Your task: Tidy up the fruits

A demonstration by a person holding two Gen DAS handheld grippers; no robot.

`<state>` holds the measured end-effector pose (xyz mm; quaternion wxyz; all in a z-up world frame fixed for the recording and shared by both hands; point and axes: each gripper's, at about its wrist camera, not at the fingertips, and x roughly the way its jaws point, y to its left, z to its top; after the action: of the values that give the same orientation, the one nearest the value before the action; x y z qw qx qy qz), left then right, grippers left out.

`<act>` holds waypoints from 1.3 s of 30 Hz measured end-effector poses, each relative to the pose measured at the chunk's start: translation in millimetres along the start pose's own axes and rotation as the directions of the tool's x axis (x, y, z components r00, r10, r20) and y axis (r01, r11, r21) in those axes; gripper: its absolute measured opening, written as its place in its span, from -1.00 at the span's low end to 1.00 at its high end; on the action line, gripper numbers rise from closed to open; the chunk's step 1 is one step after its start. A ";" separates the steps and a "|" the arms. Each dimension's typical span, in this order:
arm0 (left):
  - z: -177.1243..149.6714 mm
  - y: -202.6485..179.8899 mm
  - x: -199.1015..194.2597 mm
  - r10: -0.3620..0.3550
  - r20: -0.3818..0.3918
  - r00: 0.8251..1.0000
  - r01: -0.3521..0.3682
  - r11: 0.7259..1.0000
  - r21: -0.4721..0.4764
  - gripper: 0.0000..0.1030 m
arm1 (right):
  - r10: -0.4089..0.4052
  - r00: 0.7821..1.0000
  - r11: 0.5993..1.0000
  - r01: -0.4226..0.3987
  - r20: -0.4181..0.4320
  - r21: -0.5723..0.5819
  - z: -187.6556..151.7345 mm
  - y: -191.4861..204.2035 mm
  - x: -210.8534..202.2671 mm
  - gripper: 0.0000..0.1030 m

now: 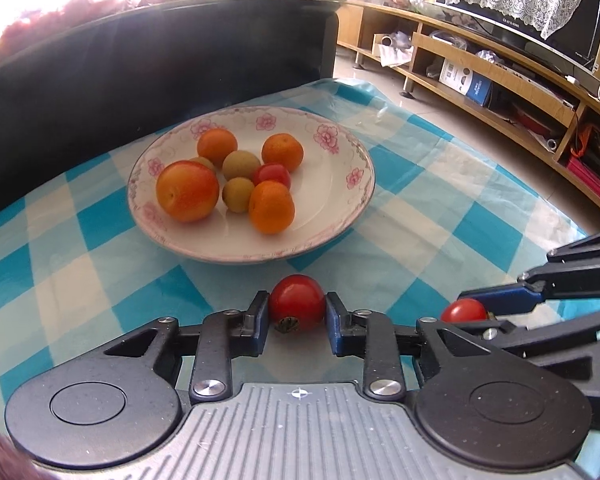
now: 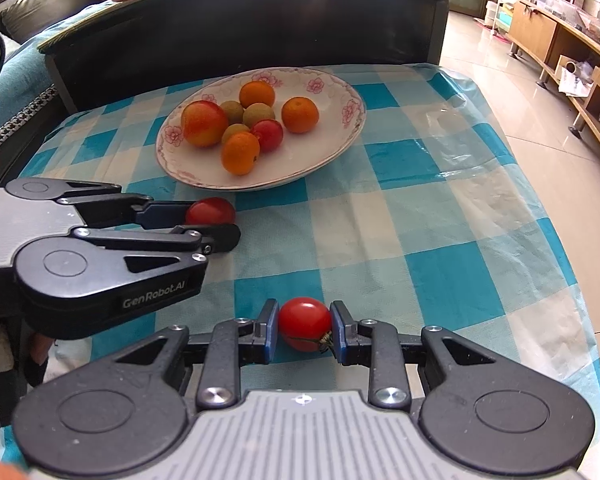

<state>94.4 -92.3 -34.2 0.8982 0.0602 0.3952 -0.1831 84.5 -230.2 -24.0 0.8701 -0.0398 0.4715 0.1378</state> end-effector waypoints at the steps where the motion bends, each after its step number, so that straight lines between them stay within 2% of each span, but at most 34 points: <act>1: -2.6 0.8 -3.3 0.001 -0.006 1.000 -0.001 1.000 0.004 -0.29 | -0.002 1.000 1.000 0.002 -0.001 -0.006 -0.7 2.1 -0.6 -0.39; 6: -19.3 3.0 -20.4 0.010 -0.044 0.999 -0.009 1.000 0.025 -0.29 | 0.002 1.000 1.000 -0.002 -0.001 -0.007 -5.5 6.3 -4.6 -0.40; 13: -35.0 -1.5 -35.2 0.007 -0.049 0.999 -0.005 0.999 0.034 -0.27 | 0.003 1.000 0.999 -0.003 -0.002 -0.041 -18.0 19.9 -9.1 -0.39; 22: -37.9 -0.6 -37.7 0.012 -0.039 0.999 -0.010 0.999 0.038 -0.04 | 0.012 1.000 0.997 -0.013 -0.007 -0.071 -28.0 27.1 -14.6 -0.36; 24: -36.9 1.4 -39.1 0.006 -0.036 0.999 -0.005 1.000 0.028 0.16 | 0.019 1.000 0.998 -0.019 -0.011 -0.063 -29.4 26.1 -16.5 -0.28; 26: -37.3 2.5 -39.5 0.007 -0.033 0.999 -0.006 1.000 0.027 0.18 | 0.023 1.000 0.998 -0.024 -0.020 -0.054 -31.4 25.1 -19.0 -0.13; 39: -37.1 4.8 -40.5 0.011 -0.032 0.999 -0.010 1.000 0.025 0.30 | 0.012 0.999 0.994 -0.015 -0.030 -0.109 -41.2 40.2 -28.5 -0.12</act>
<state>45.6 -67.1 -30.0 0.8918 0.0762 0.4070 -0.1822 25.2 -205.6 -20.7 0.8588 -0.0861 0.4760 0.1687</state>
